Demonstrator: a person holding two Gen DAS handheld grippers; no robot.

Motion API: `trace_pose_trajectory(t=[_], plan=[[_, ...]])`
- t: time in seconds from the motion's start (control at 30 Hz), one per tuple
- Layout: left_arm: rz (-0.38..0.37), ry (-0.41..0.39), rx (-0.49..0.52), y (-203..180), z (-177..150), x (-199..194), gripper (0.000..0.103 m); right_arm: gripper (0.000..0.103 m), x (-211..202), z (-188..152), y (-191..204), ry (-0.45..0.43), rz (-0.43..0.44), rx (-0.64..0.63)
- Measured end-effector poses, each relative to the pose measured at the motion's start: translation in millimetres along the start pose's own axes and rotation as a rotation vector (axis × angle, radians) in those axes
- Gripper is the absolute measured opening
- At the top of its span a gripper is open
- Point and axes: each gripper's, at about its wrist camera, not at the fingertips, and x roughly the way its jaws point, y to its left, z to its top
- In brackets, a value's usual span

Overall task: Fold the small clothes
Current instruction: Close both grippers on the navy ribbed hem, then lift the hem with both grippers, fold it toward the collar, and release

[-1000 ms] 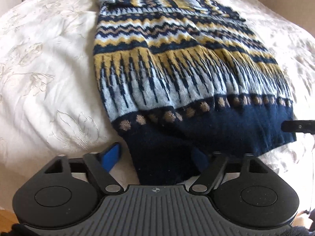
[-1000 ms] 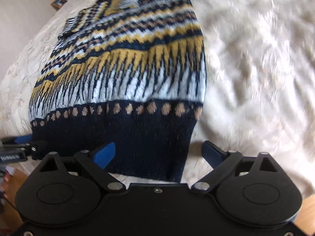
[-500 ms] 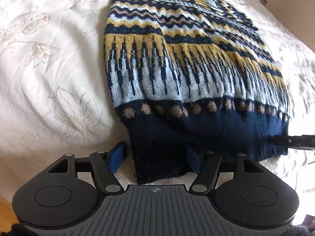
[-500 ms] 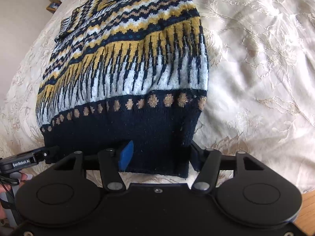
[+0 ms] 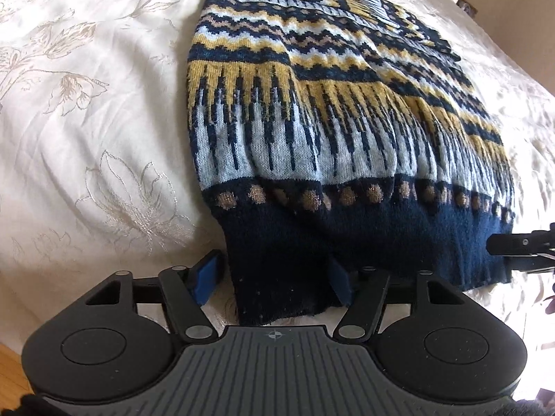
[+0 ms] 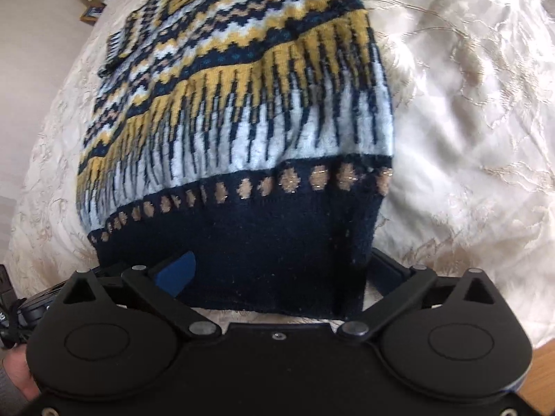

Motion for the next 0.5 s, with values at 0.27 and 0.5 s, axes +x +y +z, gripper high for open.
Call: trace_pose_trajectory(t=[0.27,0.5], plan=[[-0.034,-0.016,-0.051,4,0,-13,0.006,0.021,-17,-4,-3,-0.003,-0.022,-0.045],[-0.069,-0.101,-0.091,-3,16,-56,0.005,0.019,-64,2,11,-0.093,0.059,-0.085]])
